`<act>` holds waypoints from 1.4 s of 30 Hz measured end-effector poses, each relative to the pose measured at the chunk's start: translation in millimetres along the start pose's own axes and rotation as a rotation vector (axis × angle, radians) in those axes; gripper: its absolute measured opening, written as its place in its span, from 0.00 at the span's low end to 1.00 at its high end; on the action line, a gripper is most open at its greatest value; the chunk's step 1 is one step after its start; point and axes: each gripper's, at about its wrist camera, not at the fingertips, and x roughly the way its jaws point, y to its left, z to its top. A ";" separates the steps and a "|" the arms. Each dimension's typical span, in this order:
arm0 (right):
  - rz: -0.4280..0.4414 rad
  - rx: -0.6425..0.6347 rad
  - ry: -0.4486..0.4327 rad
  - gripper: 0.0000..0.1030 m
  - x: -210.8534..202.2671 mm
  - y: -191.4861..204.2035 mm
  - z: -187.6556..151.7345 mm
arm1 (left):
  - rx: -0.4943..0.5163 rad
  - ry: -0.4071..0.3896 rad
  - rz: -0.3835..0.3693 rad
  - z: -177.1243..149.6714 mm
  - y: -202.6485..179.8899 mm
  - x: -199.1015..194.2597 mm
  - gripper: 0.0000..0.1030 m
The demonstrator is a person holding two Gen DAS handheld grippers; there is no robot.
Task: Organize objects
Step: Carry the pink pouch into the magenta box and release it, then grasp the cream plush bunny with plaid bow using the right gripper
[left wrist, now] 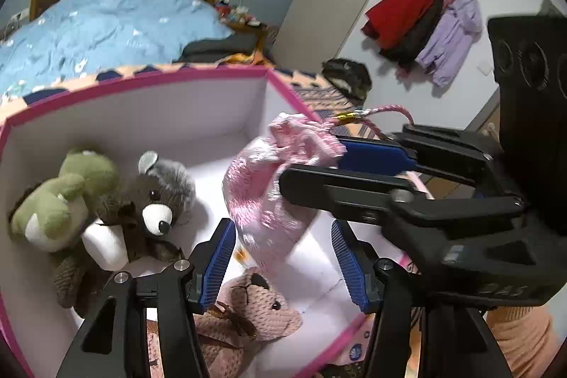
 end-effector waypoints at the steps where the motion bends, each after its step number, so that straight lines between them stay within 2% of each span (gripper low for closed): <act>1: -0.022 -0.006 0.025 0.26 8.0 -1.9 0.8 | -0.010 0.012 0.013 1.8 1.8 3.6 0.55; 3: -0.056 -0.002 0.079 0.27 26.5 -8.6 3.6 | -0.018 0.021 0.033 2.2 3.8 6.5 0.55; 5: -0.127 -0.015 0.098 0.28 35.8 -12.1 6.2 | -0.033 0.022 0.036 3.2 6.3 7.5 0.55; 7: -0.149 -0.015 0.110 0.30 39.5 -15.7 8.6 | -0.042 0.016 0.045 2.1 10.0 7.0 0.55; 9: -0.137 0.000 0.098 0.32 36.1 -17.3 7.9 | -0.037 0.004 0.069 -0.5 11.1 3.4 0.55; 11: -0.128 0.014 0.063 0.40 26.9 -17.1 3.4 | -0.023 -0.012 0.082 -4.1 10.5 -2.6 0.58; 14: -0.138 0.037 0.015 0.41 12.3 -18.4 -4.1 | -0.023 -0.045 0.093 -8.0 13.4 -12.4 0.60; 18: -0.102 0.080 -0.037 0.41 -9.7 -19.3 -17.7 | -0.026 -0.070 0.104 -11.8 17.1 -22.4 0.60; 23: -0.023 0.093 -0.089 0.42 -39.1 -8.6 -42.2 | 0.002 -0.120 0.067 -26.1 9.4 -46.3 0.60; 28: 0.061 0.061 -0.158 0.54 -76.6 13.4 -79.2 | 0.085 -0.168 -0.014 -52.7 -12.0 -77.7 0.65; 31: 0.126 0.082 -0.183 0.54 -93.6 22.5 -111.1 | 0.128 -0.165 -0.068 -73.0 -26.4 -92.1 0.65; 34: 0.173 0.122 -0.166 0.55 -98.4 28.5 -142.1 | 0.160 -0.143 -0.109 -95.9 -38.4 -97.3 0.65; 37: 0.174 0.143 -0.109 0.55 -93.8 32.6 -168.3 | 0.190 -0.087 -0.129 -120.6 -49.6 -90.3 0.65; 40: 0.160 0.182 -0.028 0.55 -82.6 32.5 -194.1 | 0.202 -0.002 -0.136 -144.3 -57.4 -72.9 0.65; 42: 0.171 0.217 -0.005 0.55 -78.2 28.4 -207.5 | 0.199 0.050 -0.157 -159.9 -61.2 -62.4 0.65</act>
